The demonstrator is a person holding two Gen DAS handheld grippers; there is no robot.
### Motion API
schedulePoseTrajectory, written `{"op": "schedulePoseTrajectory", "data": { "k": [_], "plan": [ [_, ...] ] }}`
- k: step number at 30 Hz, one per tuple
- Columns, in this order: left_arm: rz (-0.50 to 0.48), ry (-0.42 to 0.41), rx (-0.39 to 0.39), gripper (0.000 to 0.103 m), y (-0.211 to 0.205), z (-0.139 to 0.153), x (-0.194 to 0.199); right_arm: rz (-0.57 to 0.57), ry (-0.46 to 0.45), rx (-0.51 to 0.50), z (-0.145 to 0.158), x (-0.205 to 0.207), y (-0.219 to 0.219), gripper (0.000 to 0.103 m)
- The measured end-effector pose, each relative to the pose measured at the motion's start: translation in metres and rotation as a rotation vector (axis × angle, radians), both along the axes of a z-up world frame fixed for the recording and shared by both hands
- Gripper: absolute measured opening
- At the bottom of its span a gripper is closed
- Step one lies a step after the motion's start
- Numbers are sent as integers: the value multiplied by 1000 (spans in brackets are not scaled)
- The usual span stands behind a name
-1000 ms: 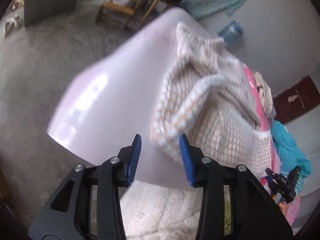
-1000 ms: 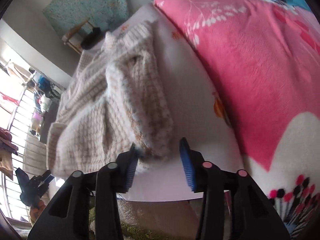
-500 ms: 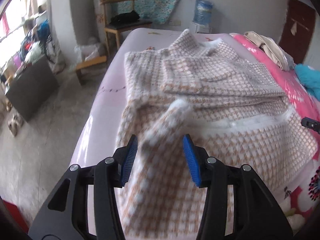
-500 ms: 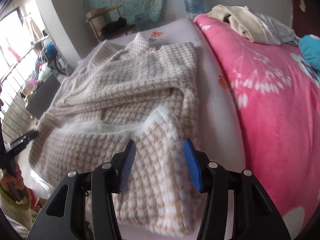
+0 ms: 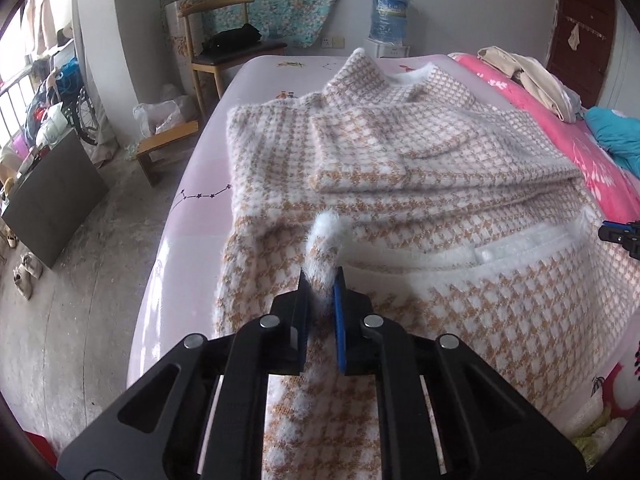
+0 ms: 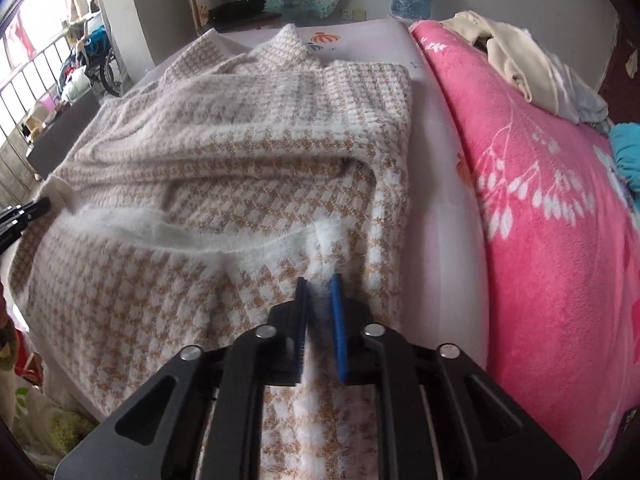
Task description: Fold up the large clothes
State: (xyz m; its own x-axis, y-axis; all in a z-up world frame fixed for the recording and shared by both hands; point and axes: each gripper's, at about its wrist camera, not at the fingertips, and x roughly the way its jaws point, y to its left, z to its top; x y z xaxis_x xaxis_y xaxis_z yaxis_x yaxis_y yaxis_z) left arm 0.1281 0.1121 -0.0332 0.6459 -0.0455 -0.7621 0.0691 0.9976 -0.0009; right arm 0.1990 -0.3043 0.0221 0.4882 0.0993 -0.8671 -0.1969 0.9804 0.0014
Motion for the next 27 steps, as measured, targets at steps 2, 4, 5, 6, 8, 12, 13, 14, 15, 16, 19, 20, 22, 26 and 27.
{"op": "schedulePoseTrajectory", "data": {
  "k": [2,4,5,6,8,12,13,14,15,16,19,20,22,26,27],
  "plan": [
    [8,-7,-12,9,3,0,-1,2,-23,0,6,-2,0,11],
    [6,0,-17,9,4,-2,0,6,-24,33,10,-3,-2,11],
    [4,7,-19,9,4,-3,1,9,-15,52,9,-1,-4,11],
    [5,12,-19,10,4,-4,2,10,3,60,7,2,-5,14],
    [6,26,-25,11,6,-6,5,4,23,63,2,8,-6,25],
    [16,40,-61,11,13,-8,7,-4,70,125,-8,22,-12,39],
    [18,43,-67,11,14,-9,8,-1,85,141,-11,25,-13,41],
    [19,45,-72,12,15,-10,8,-8,95,160,-13,28,-15,41],
    [20,48,-76,12,16,-11,9,-12,106,178,-15,30,-17,43],
    [23,51,-76,12,16,-12,9,-17,133,212,-19,33,-20,45],
    [28,55,-72,13,16,-14,9,-34,154,265,-20,32,-25,45],
    [30,55,-71,13,16,-14,9,-32,156,264,-19,29,-25,45],
    [34,54,-67,14,16,-15,9,-19,161,242,-21,24,-21,45],
    [35,47,-47,13,14,-17,10,-3,134,178,-21,16,-13,23],
    [33,42,-41,11,13,-16,9,-4,129,190,-20,15,-13,14]
  ]
}}
